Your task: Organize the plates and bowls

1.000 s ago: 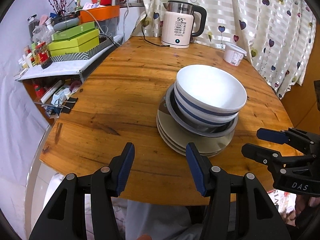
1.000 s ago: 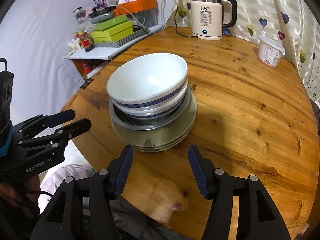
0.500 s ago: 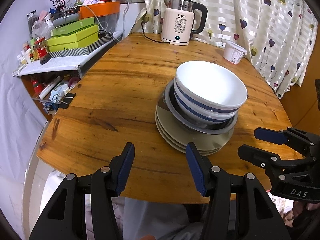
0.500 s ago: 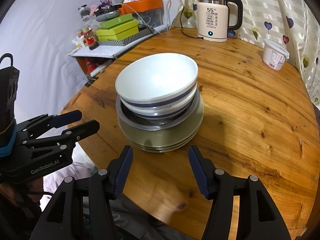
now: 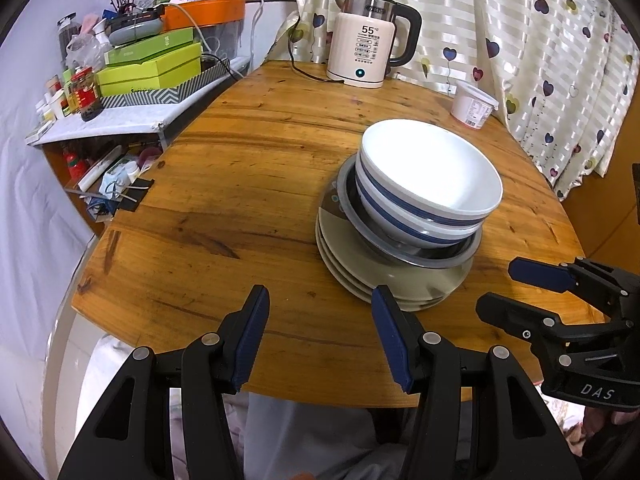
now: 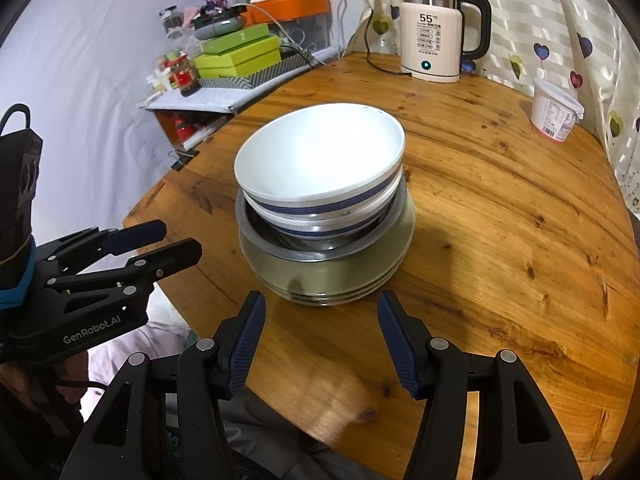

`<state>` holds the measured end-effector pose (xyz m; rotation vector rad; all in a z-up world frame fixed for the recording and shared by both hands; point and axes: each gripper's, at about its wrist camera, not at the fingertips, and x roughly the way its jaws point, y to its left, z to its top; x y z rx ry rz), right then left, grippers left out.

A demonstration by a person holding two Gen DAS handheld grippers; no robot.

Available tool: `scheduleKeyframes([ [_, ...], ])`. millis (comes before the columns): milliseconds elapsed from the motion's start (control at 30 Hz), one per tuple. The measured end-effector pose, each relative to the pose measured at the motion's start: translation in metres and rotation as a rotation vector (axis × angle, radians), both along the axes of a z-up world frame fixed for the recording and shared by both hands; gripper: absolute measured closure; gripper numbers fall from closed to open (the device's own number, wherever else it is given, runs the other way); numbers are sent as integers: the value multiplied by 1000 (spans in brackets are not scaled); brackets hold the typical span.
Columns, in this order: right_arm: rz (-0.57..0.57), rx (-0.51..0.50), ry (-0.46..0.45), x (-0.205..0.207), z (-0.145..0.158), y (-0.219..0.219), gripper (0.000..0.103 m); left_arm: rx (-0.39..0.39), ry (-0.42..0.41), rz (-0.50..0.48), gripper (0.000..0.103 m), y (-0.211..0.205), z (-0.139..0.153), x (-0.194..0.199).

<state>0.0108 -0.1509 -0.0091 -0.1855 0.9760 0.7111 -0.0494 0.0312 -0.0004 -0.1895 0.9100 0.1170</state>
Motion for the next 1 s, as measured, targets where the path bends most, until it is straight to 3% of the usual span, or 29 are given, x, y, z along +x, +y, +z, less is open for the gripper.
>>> scheduleKeyframes([
  [1000, 20, -12, 11, 2, -1, 8, 44, 9, 9, 4, 49, 0, -2, 1],
])
